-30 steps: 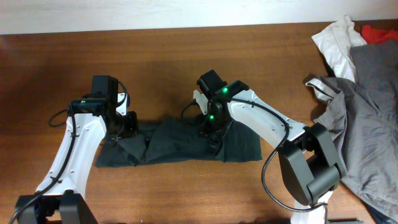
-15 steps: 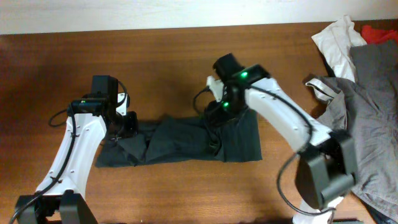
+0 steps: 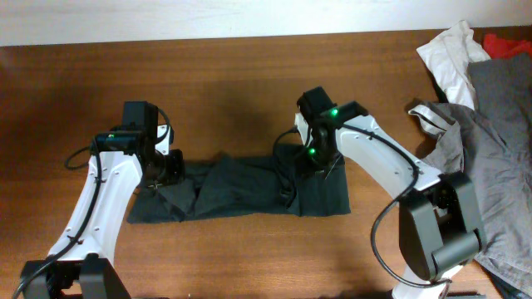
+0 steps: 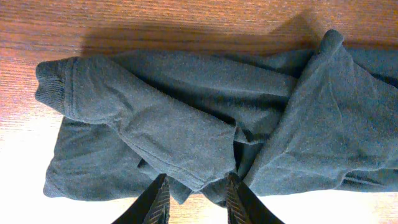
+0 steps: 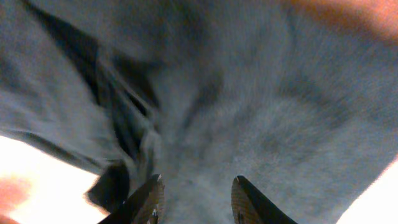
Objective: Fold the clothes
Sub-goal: 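Lay the right end onto the strip's middle and release with the right gripper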
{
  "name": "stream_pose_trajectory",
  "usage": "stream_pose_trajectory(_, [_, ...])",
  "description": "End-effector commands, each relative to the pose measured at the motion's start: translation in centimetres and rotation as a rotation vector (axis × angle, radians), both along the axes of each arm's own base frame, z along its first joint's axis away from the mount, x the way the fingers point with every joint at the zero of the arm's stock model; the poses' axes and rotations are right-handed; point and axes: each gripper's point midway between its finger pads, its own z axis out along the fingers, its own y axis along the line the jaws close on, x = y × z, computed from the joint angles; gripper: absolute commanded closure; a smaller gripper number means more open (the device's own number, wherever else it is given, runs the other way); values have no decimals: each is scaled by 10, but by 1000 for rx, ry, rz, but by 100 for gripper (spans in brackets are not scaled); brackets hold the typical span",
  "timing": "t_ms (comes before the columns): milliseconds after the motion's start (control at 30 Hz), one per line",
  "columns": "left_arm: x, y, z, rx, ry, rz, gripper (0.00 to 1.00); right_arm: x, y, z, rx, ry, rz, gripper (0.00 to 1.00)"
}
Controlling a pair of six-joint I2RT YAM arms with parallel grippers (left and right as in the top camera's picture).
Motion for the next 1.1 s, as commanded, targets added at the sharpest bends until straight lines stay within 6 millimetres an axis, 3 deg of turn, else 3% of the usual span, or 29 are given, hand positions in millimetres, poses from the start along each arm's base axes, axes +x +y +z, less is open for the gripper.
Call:
stream_pose_trajectory(0, [0,-1,1,-13,1,13,69,-14,9,-18,18,32,6,60])
stream_pose_trajectory(133, [0,-1,1,-13,1,13,69,-25,35,-20,117,39,91,60])
stream_pose_trajectory(367, [0,-1,1,-13,4,13,69,-39,70,-21,138,4,198,59])
stream_pose_trajectory(467, [-1,-1,0,-13,9,12,68,-45,81,-21,144,-5,232,59])
stream_pose_trajectory(533, [-2,-1,0,-13,12,12,62,-47,83,-21,140,-6,241,59])
stream_pose_trajectory(733, [-3,-1,0,-9,14,-3,58,-38,70,-5,92,-31,218,61])
stream_pose_trajectory(900, [-3,7,0,-4,14,14,54,-14,49,45,31,-130,212,59])
stream_pose_trajectory(1067, [-8,37,-1,16,33,106,47,4,10,91,-65,-205,133,59])
